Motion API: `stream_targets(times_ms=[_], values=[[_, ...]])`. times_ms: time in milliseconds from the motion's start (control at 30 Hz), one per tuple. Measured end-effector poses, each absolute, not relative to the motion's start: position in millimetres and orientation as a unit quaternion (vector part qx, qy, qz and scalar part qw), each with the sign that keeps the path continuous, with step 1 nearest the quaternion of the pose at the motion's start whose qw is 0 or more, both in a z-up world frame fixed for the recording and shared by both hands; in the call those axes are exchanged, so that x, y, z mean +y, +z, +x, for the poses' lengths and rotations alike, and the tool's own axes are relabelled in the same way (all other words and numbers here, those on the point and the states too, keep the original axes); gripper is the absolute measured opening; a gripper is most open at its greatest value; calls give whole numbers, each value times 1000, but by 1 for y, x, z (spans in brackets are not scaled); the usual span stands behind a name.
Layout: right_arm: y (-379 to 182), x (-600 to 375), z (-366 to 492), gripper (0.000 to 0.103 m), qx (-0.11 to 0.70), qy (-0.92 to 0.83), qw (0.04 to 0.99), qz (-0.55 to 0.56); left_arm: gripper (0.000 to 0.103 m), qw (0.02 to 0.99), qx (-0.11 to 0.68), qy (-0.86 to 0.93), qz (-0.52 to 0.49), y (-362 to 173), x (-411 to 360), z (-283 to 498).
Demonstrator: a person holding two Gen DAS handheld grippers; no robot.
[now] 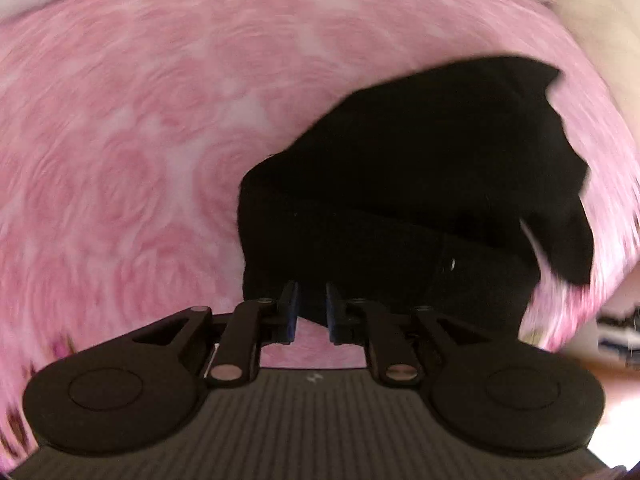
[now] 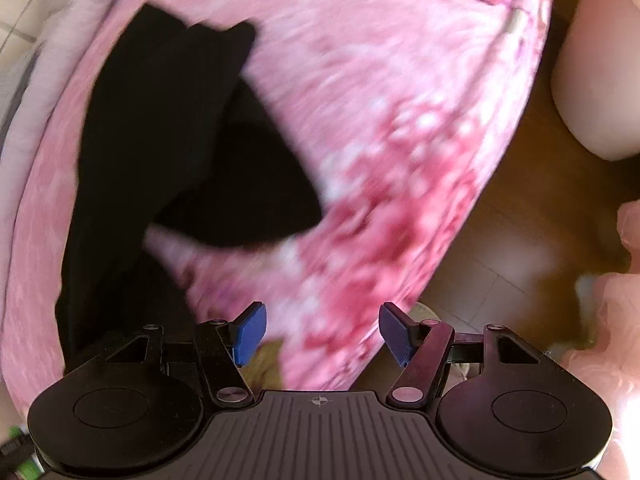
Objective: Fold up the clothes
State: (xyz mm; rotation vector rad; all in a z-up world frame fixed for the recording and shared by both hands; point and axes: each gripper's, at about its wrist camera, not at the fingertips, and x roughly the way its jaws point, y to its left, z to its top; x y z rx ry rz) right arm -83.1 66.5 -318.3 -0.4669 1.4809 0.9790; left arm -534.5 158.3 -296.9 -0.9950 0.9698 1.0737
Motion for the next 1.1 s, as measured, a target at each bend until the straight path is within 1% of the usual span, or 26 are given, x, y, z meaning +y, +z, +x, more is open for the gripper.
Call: stream_targets(times_ms=[67,100,167,267,333,433,500,600,667,833,967,1000,1033,1067,1100], values=[[-322,49,-125,66,621,436,615,-216,15,675,452,427,-396,-302,155,-540],[-325,40,-144,66,615,439,617,-219,19,685,465,409,-384,-306,152,-544],[-333,19,-175,66,636,432,612,-186,21,702,485,374,-364,-313,149,-554],[-341,-10,-197,66,681,405,604,-86,23,694,444,368,-431,-325,155,-585],[-344,-28,-206,66,702,376,605,-17,29,675,394,375,-499,-332,160,-604],[-351,-52,-212,66,722,328,603,83,29,636,325,377,-590,-351,164,-626],[-358,-64,-216,66,733,299,590,156,30,623,309,379,-611,-360,164,-629],[-372,-73,-220,66,739,264,570,246,30,622,299,392,-608,-370,163,-631],[-378,-73,-217,66,729,251,578,269,30,624,291,401,-604,-375,165,-634],[-401,-58,-211,66,697,261,603,287,31,634,277,402,-599,-384,171,-639],[-420,-38,-217,66,693,274,613,262,32,637,270,398,-603,-389,173,-641],[-418,-36,-219,58,684,292,618,255,32,639,269,397,-601,-389,175,-642],[-417,-32,-221,15,679,312,620,238,32,640,268,396,-601,-389,176,-642],[-415,-30,-223,9,680,325,620,219,32,641,267,395,-601,-389,177,-643],[-413,-29,-226,9,680,330,623,203,32,642,267,394,-601,-388,178,-644]])
